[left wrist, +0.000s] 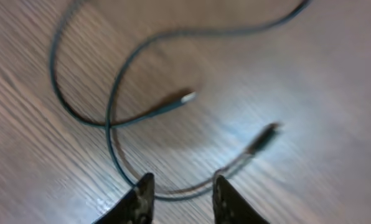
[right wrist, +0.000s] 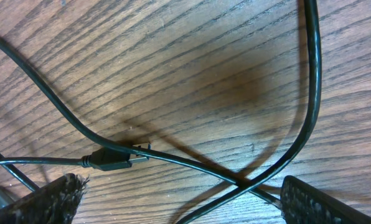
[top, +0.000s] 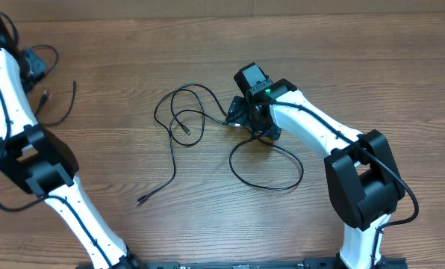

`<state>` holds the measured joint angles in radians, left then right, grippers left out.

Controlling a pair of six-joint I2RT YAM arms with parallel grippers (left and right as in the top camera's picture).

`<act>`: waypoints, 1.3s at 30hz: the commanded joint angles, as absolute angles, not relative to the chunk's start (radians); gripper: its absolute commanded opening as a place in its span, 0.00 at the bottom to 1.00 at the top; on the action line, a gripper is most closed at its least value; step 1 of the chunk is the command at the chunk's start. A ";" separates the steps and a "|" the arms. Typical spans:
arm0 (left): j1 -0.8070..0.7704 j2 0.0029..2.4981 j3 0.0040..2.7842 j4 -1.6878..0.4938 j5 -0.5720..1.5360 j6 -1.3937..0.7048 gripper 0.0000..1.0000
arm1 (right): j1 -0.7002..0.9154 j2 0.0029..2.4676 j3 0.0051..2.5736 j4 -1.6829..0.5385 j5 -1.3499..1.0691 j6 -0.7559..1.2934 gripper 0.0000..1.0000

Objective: Untangle cables

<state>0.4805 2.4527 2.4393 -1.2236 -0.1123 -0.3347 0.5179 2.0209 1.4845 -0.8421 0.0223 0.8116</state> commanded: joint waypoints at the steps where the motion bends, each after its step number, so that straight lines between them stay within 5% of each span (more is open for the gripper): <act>1: 0.494 2.538 2.443 -1.227 -0.168 -0.278 0.52 | 0.516 2.022 1.478 -0.839 0.025 0.811 1.00; 8: 0.521 2.597 2.443 -1.200 -0.168 -0.237 0.68 | 0.516 2.022 1.478 -0.837 0.025 0.811 1.00; 25: 0.597 2.644 2.358 -1.120 -0.042 -0.111 0.83 | 0.516 2.022 1.478 -0.809 0.025 0.811 1.00; 27: 0.596 2.644 2.331 -1.099 -0.005 -0.103 0.74 | 0.516 2.022 1.478 -0.809 0.025 0.811 1.00; 29: 0.592 2.644 2.298 -1.076 0.115 -0.056 0.43 | 0.516 2.022 1.478 -0.809 0.025 0.811 1.00; 32: 0.582 2.644 2.270 -1.072 0.244 0.000 0.26 | 0.516 2.022 1.478 -0.809 0.025 0.811 1.00; 35: 0.561 2.644 2.232 -1.064 0.256 0.009 0.16 | 0.516 2.022 1.478 -0.809 0.025 0.811 1.00; 39: 0.530 2.644 2.168 -1.051 0.252 0.028 0.16 | 0.516 2.022 1.478 -0.809 0.024 0.811 1.00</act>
